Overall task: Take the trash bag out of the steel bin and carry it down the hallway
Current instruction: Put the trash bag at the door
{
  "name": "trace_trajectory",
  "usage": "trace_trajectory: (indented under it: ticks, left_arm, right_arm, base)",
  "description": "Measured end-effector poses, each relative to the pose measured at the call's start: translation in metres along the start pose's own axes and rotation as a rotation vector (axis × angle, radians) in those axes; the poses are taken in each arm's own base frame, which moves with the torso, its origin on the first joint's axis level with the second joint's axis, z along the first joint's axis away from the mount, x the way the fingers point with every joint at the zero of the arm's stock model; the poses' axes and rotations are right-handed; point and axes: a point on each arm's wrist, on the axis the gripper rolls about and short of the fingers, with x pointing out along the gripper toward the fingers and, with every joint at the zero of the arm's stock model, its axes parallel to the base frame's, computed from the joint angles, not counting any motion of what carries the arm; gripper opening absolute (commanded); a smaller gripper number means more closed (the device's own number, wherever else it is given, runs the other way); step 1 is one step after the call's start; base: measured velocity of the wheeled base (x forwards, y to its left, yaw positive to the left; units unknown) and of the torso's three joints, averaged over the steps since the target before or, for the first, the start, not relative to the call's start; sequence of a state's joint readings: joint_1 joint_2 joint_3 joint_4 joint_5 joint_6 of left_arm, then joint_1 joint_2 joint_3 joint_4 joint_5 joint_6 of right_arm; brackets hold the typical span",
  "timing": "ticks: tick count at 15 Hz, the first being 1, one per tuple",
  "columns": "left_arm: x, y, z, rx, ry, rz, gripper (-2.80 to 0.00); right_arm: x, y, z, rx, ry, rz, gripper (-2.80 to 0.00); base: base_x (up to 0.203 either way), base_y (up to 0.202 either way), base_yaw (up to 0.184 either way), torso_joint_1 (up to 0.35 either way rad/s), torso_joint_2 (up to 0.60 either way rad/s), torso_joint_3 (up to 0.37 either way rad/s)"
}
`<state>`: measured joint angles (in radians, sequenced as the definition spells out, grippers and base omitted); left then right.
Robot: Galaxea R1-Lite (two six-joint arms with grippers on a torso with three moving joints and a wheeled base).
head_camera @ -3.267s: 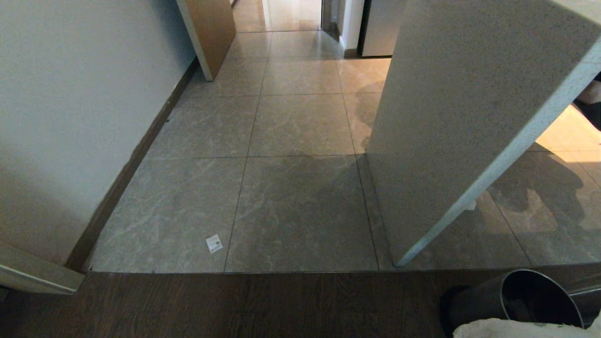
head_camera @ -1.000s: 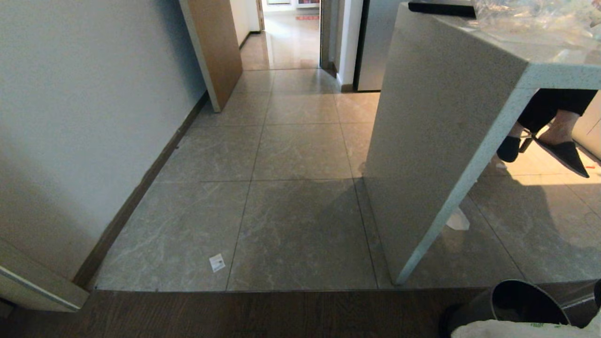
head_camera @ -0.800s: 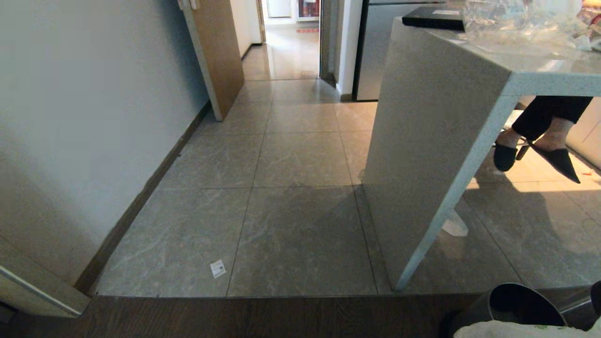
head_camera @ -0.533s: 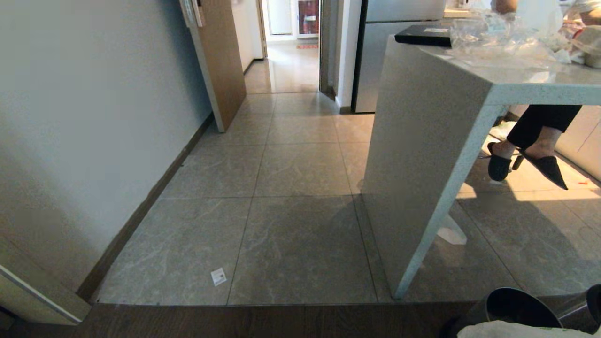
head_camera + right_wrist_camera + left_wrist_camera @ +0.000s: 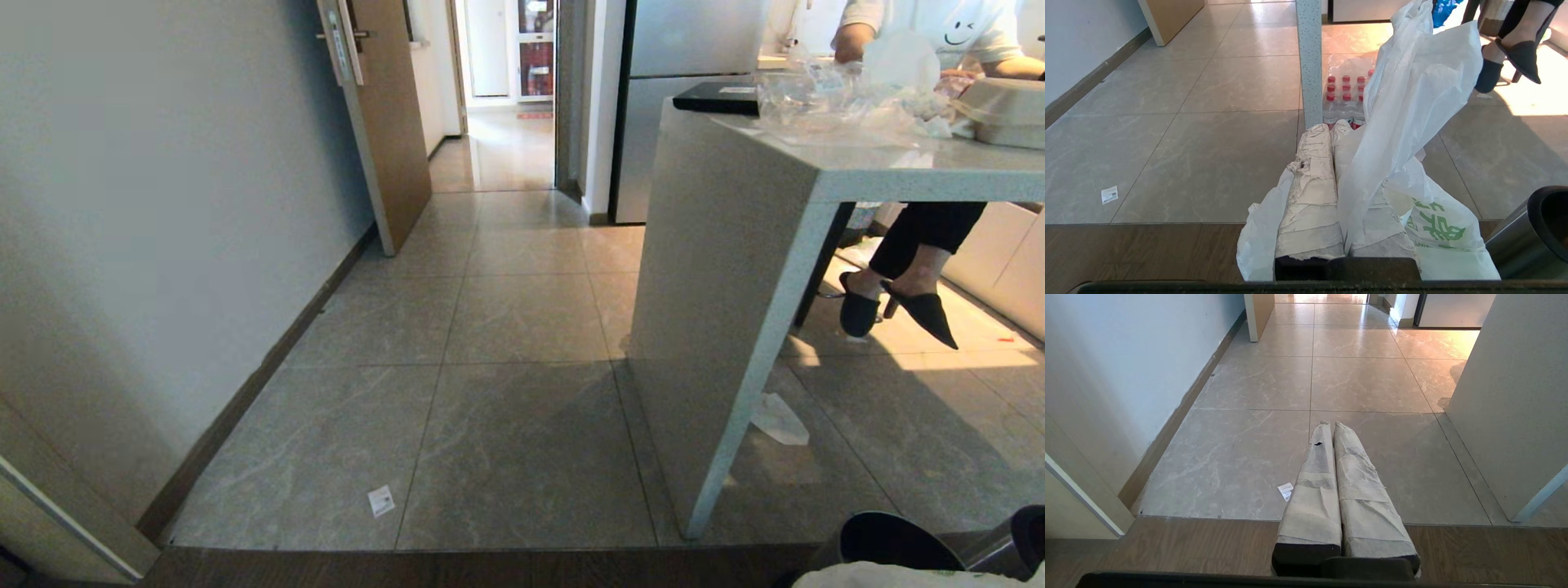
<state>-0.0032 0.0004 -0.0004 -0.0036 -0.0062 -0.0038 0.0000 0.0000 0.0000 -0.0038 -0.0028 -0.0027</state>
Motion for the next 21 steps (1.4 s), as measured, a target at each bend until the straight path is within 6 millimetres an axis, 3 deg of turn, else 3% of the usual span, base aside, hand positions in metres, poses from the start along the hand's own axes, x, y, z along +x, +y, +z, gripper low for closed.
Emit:
trace_trajectory:
  ticks: [21]
  left_arm:
    - [0.0000, 0.0000, 0.0001, 0.003, -0.001, 0.000, -2.80]
  right_arm:
    - [0.0000, 0.0000, 0.0000, 0.000, 0.000, 0.000, -2.80]
  base:
    - [0.000, 0.003, 0.000, 0.000, 0.00, 0.015]
